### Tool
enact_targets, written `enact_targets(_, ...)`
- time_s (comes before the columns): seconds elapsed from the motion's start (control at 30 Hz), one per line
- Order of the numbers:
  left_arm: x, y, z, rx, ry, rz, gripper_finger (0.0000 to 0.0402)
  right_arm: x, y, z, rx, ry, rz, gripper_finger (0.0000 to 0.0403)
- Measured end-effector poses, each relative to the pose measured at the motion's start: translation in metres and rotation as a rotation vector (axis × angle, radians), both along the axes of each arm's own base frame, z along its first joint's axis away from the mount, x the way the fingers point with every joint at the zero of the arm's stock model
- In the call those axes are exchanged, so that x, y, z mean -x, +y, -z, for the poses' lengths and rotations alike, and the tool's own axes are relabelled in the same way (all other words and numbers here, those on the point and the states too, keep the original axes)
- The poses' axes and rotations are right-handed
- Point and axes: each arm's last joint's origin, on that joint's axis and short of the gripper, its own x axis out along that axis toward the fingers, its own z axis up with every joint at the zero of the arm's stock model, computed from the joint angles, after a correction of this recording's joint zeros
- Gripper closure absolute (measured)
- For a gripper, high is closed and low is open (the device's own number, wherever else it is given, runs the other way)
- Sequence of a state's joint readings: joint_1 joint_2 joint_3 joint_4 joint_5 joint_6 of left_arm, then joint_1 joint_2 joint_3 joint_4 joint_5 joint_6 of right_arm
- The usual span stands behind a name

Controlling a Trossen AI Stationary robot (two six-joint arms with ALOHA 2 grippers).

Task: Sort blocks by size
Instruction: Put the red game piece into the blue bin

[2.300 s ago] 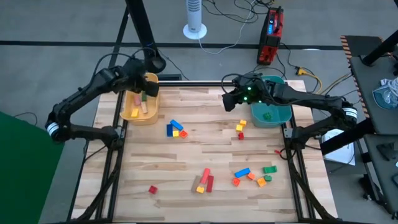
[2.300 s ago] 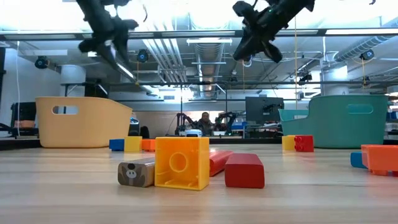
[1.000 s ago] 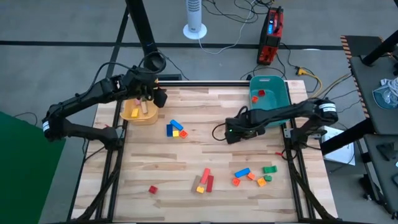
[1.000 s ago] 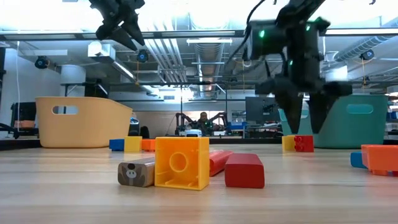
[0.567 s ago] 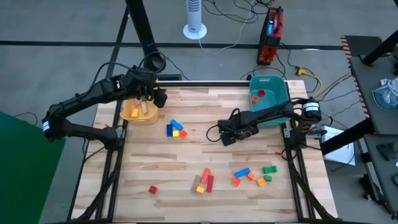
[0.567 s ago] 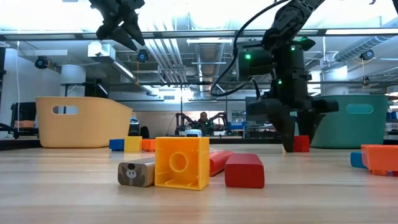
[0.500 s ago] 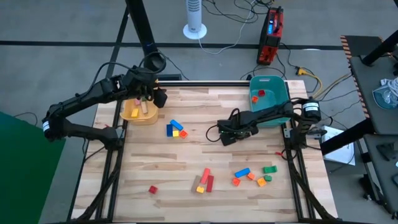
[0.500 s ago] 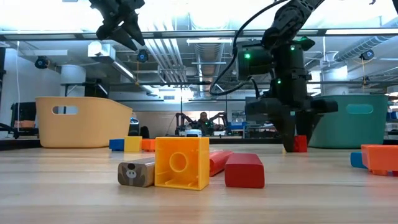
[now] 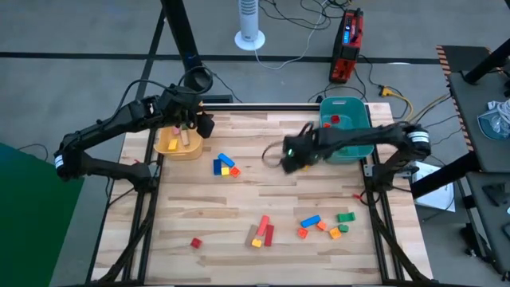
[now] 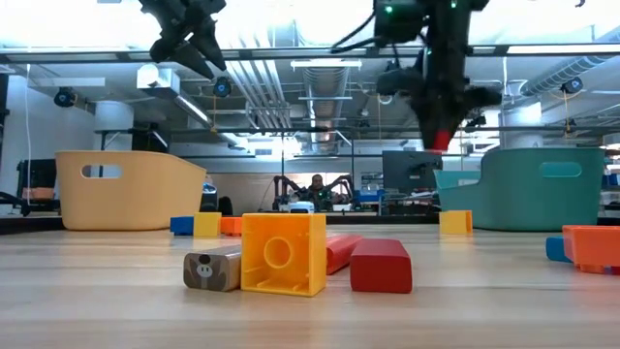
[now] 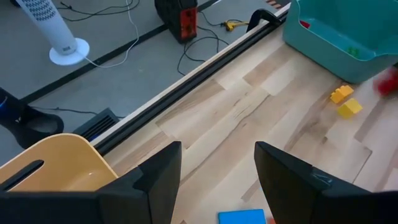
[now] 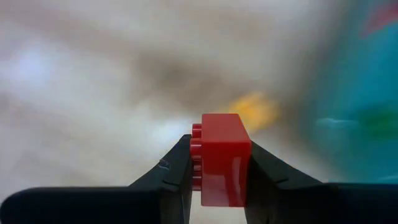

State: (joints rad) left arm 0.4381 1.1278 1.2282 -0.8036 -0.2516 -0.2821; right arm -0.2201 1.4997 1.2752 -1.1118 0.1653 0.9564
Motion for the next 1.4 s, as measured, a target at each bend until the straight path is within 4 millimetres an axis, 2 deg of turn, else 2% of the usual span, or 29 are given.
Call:
enact_targets(0.07, 0.000, 0.000, 0.000, 0.009, -0.008, -0.009, 0.0212, 0.018, -0.026, -0.021, 0.072, 0.057, 0.054, 0.0319)
enact_targets(0.17, 0.000, -0.001, -0.001, 0.030, -0.027, -0.010, 0.0212, 0.046, -0.064, -0.035, 0.108, 0.165, 0.132, 0.0319)
enact_targets(0.33, -0.001, -0.002, -0.005, 0.074, -0.073, -0.010, 0.0212, 0.081, -0.113, -0.029, 0.021, 0.223, 0.243, 0.0317)
enact_targets(0.4, 0.000, -0.002, -0.007, 0.090, -0.091, -0.025, 0.0212, 0.087, -0.124, -0.024, -0.018, 0.232, 0.231, 0.0285)
enact_targets(0.5, 0.001, -0.003, -0.010, 0.135, -0.108, -0.028, 0.0212, 0.090, -0.129, -0.023, -0.010, 0.238, 0.215, 0.0213)
enact_targets(0.6, 0.002, -0.007, -0.012, 0.212, -0.130, -0.014, 0.0212, 0.089, -0.128, -0.027, 0.029, 0.221, 0.198, 0.0166)
enact_targets(0.7, 0.003, -0.014, -0.012, 0.292, -0.130, 0.001, 0.0212, 0.086, -0.122, -0.035, 0.074, 0.181, 0.171, 0.0146)
enact_targets(0.8, 0.000, -0.028, -0.009, 0.366, -0.116, 0.002, 0.0212, 0.084, -0.115, -0.042, 0.099, 0.133, 0.132, 0.0142)
enact_targets(0.9, -0.002, -0.049, -0.006, 0.467, -0.083, 0.032, 0.0212, 0.081, -0.108, -0.052, 0.134, 0.060, 0.092, 0.0150)
enact_targets(1.0, -0.002, -0.078, -0.002, 0.622, -0.040, 0.054, 0.0212, 0.078, -0.102, -0.060, 0.173, -0.003, 0.061, 0.0163)
enact_targets(1.17, 0.000, -0.148, 0.002, 0.974, 0.063, 0.089, 0.0212, 0.075, -0.093, -0.069, 0.215, -0.058, 0.023, 0.0179)
enact_targets(1.27, 0.007, -0.194, 0.009, 1.044, 0.172, 0.100, 0.0212, 0.072, -0.091, -0.070, 0.225, -0.066, -0.011, 0.0183)
enact_targets(1.4, 0.019, -0.241, 0.031, 1.047, 0.345, -0.041, 0.0212, 0.068, -0.090, -0.069, 0.237, -0.068, -0.058, 0.0180)
